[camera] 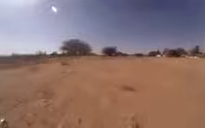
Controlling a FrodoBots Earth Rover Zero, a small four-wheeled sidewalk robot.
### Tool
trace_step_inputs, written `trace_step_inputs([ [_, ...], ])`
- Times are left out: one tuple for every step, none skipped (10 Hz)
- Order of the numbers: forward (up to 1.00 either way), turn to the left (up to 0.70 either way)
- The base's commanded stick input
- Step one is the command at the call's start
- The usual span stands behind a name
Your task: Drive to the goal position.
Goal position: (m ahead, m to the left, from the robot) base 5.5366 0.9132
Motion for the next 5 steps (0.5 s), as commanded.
trace_step_inputs([
  [1.0, 0.0],
  [1.0, 0.0],
  [1.0, 0.0],
  [1.0, 0.0],
  [1.0, 0.0],
])
